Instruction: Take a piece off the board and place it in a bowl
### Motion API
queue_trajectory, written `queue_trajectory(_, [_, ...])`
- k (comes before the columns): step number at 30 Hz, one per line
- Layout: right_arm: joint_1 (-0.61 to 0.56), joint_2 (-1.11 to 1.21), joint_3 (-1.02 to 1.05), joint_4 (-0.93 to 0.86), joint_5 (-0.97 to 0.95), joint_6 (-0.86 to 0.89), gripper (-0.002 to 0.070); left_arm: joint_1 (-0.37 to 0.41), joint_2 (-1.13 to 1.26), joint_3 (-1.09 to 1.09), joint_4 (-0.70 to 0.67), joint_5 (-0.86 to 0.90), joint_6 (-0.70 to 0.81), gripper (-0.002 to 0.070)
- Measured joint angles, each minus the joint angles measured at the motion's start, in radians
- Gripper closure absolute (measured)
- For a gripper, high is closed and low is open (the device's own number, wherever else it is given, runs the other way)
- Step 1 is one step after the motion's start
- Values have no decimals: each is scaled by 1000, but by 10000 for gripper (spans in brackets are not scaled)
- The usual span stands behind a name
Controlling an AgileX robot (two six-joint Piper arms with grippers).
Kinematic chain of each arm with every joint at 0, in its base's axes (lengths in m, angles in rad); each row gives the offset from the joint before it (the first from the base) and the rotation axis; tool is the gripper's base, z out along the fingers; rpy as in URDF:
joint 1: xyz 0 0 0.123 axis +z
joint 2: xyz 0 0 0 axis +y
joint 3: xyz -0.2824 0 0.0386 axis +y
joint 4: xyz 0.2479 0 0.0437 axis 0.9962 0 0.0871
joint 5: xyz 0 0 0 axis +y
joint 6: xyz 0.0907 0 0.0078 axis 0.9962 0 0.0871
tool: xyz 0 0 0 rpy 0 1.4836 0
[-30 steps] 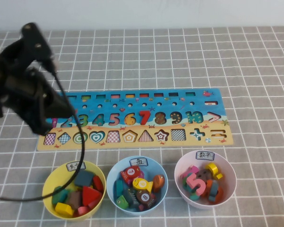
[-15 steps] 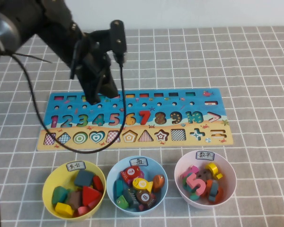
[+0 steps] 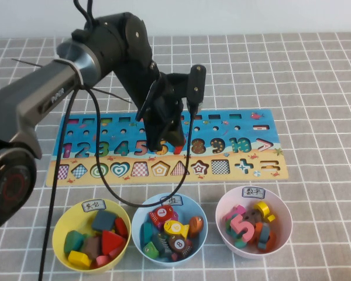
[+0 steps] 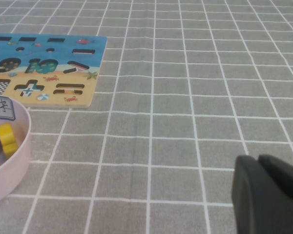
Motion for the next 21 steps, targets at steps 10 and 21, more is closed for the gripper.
queue_trajectory(10, [0,0,0,0,0,0,694,0,7,0,42,-2,2,340])
queue_trajectory(21, [0,0,0,0,0,0,694,0,7,0,42,-126,2,214])
